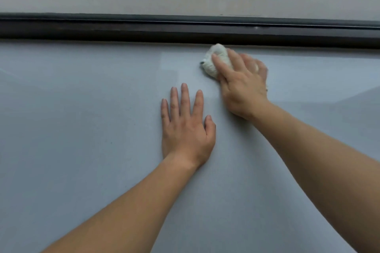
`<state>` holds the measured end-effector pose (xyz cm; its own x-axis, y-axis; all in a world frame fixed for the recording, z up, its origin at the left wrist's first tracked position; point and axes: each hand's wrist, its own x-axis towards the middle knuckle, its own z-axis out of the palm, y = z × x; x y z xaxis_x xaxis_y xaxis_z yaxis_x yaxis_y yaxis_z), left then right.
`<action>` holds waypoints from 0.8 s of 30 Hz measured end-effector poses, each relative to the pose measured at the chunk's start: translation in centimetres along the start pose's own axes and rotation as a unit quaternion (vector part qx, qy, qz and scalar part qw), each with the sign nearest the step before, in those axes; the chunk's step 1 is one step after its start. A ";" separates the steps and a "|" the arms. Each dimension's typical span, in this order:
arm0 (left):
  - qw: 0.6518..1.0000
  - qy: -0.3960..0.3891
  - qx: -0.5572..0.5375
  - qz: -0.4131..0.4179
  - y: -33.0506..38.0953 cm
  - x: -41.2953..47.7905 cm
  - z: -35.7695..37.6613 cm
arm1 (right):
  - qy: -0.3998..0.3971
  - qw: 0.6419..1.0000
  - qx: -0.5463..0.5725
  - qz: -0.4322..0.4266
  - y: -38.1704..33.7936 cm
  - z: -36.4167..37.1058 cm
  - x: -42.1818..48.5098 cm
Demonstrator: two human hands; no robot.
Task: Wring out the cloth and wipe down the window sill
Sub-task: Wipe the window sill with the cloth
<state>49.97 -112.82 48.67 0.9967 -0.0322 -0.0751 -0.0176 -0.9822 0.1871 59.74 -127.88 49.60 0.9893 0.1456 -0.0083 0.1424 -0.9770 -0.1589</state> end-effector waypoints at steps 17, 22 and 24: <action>1.000 -0.003 0.011 0.002 0.0 -0.1 0.1 | 0.076 0.976 0.033 0.202 8.4 -1.1 -3.8; 1.000 -0.006 0.009 0.003 0.0 -0.1 0.0 | 0.015 1.000 -0.016 0.009 10.9 -1.8 -6.6; 1.000 -0.008 0.009 0.004 0.0 -0.1 0.0 | 0.041 0.994 0.001 0.104 12.4 -1.8 -6.0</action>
<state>49.89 -112.84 48.68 0.9951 -0.0428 -0.0888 -0.0271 -0.9850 0.1706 55.59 -141.11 49.42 0.9966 -0.0724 0.0398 -0.0650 -0.9844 -0.1637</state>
